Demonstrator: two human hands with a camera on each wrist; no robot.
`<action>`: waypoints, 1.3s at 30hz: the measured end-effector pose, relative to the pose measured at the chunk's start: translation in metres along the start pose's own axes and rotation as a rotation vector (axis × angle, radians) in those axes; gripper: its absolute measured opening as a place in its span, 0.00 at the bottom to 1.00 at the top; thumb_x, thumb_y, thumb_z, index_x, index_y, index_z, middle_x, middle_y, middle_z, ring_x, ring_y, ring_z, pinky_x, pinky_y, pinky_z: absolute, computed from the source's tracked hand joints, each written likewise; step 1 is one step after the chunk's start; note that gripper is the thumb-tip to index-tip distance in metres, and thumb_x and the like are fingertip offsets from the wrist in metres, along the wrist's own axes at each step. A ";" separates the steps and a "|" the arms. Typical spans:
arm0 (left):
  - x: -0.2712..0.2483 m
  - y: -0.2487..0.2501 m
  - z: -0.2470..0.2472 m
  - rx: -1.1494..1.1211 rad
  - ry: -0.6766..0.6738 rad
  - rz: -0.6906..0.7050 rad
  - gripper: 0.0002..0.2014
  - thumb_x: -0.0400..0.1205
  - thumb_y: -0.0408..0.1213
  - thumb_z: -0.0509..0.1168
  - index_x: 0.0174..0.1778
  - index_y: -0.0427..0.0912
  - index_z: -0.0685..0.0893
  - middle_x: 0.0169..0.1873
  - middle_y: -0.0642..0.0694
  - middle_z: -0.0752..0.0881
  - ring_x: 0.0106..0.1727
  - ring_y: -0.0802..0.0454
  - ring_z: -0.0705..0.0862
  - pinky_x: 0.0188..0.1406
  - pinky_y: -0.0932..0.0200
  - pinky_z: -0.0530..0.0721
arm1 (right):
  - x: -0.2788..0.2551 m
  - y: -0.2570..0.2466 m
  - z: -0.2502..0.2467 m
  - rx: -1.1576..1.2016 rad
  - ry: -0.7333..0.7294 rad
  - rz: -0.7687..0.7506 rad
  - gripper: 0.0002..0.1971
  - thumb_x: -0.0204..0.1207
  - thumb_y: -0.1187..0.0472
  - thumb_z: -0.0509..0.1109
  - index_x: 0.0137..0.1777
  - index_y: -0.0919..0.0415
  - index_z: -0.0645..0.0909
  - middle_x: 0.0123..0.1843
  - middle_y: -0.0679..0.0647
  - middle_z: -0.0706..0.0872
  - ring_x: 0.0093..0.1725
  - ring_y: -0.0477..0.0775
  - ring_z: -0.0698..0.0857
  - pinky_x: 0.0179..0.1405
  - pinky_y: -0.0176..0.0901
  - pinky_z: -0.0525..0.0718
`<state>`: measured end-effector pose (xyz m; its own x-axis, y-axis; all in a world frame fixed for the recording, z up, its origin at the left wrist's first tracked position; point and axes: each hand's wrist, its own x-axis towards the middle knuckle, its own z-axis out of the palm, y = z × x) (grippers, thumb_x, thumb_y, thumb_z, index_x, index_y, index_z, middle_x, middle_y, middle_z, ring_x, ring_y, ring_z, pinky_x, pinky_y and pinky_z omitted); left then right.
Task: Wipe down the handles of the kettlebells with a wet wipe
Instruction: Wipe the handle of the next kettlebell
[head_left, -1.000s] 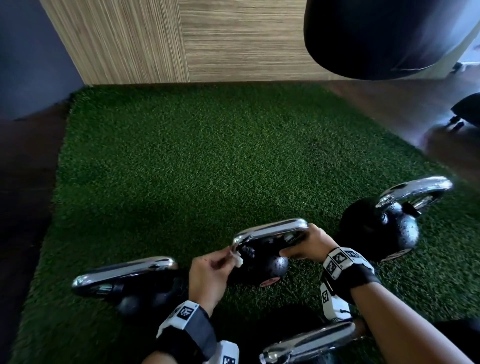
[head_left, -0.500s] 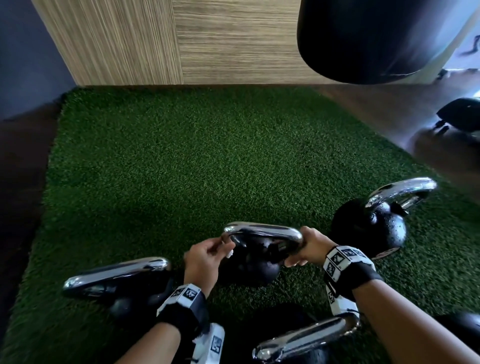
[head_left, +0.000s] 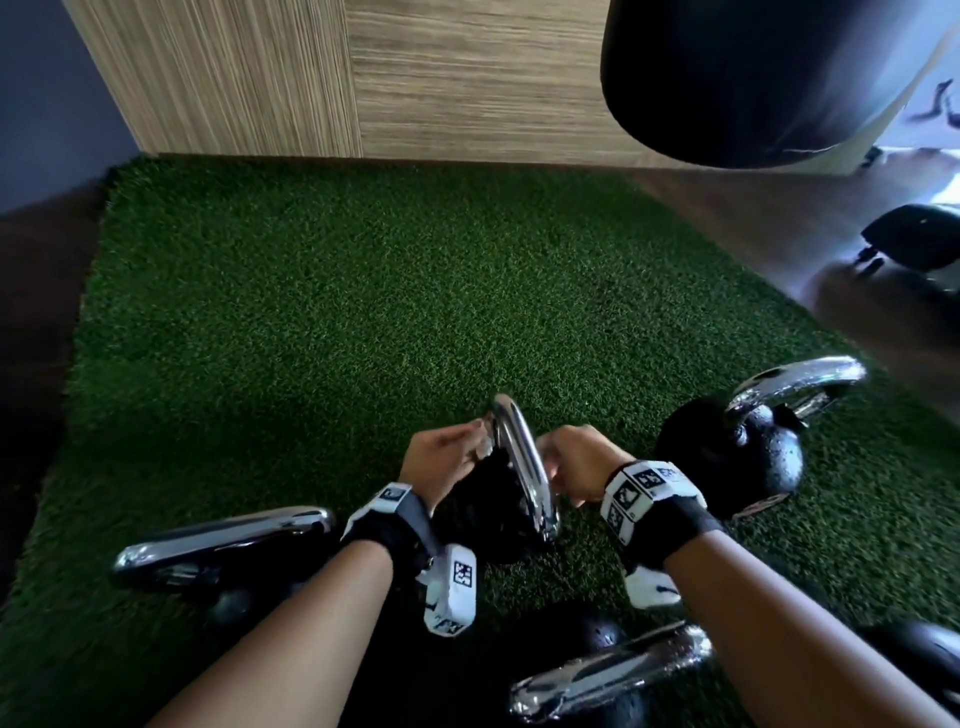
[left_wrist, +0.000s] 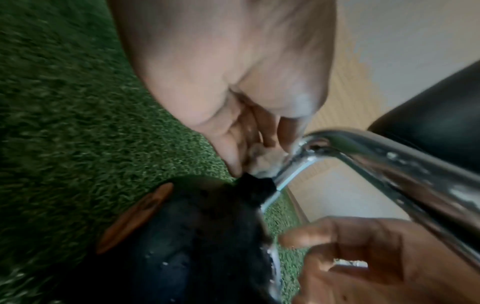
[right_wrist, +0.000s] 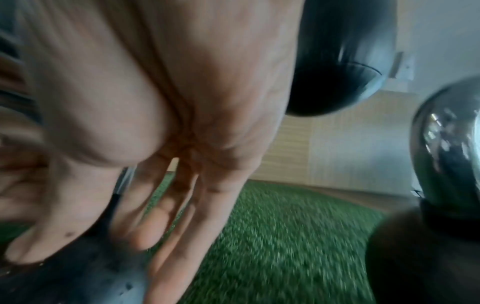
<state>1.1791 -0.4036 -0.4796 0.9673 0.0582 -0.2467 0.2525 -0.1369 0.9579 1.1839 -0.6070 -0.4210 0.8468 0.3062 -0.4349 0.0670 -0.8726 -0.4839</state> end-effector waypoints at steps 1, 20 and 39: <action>-0.001 -0.004 -0.002 -0.037 0.006 0.005 0.07 0.82 0.30 0.75 0.54 0.38 0.94 0.53 0.35 0.93 0.52 0.50 0.89 0.62 0.54 0.84 | 0.004 0.000 0.006 0.069 -0.003 0.033 0.14 0.76 0.69 0.76 0.43 0.46 0.87 0.42 0.49 0.92 0.34 0.43 0.92 0.31 0.35 0.89; -0.005 0.025 0.009 0.149 0.250 0.063 0.10 0.78 0.36 0.78 0.55 0.43 0.95 0.46 0.53 0.94 0.46 0.61 0.88 0.37 0.89 0.73 | 0.010 0.017 0.036 1.180 -0.218 0.393 0.08 0.64 0.56 0.70 0.38 0.56 0.89 0.36 0.52 0.88 0.26 0.52 0.86 0.24 0.36 0.82; -0.051 0.029 -0.001 -0.112 -0.006 0.098 0.11 0.69 0.42 0.85 0.45 0.46 0.95 0.39 0.51 0.95 0.43 0.54 0.95 0.47 0.59 0.90 | 0.014 0.034 0.044 0.975 -0.129 0.170 0.16 0.82 0.75 0.68 0.44 0.53 0.89 0.32 0.44 0.92 0.29 0.41 0.91 0.24 0.33 0.86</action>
<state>1.1372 -0.4093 -0.4389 0.9875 0.0441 -0.1515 0.1529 -0.0306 0.9878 1.1747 -0.6158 -0.4771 0.7373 0.2959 -0.6074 -0.5612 -0.2323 -0.7944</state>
